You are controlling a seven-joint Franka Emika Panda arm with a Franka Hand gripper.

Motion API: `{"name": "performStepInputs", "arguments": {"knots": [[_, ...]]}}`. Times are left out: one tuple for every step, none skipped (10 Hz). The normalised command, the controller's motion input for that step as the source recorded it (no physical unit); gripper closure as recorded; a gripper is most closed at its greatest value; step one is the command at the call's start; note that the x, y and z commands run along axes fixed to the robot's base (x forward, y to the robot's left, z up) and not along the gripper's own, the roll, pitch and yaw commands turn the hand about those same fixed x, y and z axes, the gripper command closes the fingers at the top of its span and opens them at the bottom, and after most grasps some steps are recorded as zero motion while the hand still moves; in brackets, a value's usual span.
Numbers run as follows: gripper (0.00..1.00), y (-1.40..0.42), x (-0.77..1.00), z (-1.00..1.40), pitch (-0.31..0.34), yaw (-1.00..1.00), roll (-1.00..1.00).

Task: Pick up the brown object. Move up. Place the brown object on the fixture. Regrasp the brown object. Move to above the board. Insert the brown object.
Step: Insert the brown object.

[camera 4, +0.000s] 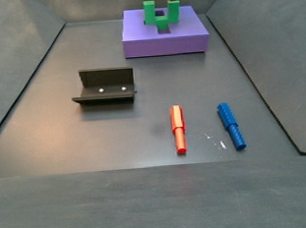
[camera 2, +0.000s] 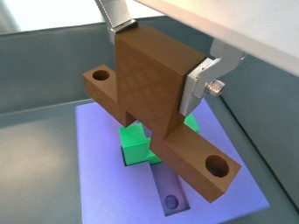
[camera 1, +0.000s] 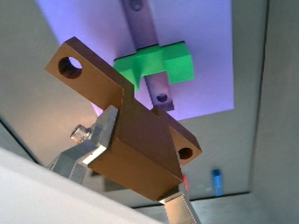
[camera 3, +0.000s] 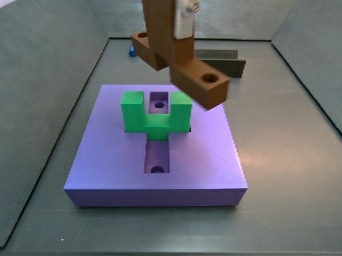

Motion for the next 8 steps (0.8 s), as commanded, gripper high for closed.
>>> {"name": "performStepInputs", "arguments": {"knots": [[1.00,-0.07,-0.11,-0.14,0.134,-0.95,0.13],[1.00,-0.07,-0.11,-0.13,0.147,-0.94,0.13],[1.00,-0.13,-0.08,-0.05,0.213,-0.86,0.10],[1.00,-0.29,0.43,0.01,0.296,-0.26,-0.04],[1.00,-0.03,0.00,0.00,0.000,0.00,-0.04],[1.00,-0.11,0.15,0.00,0.099,0.00,0.00],[1.00,0.00,0.07,-0.07,0.440,-0.44,0.08],[1.00,0.00,0.00,0.00,0.491,-0.55,0.12]]}}
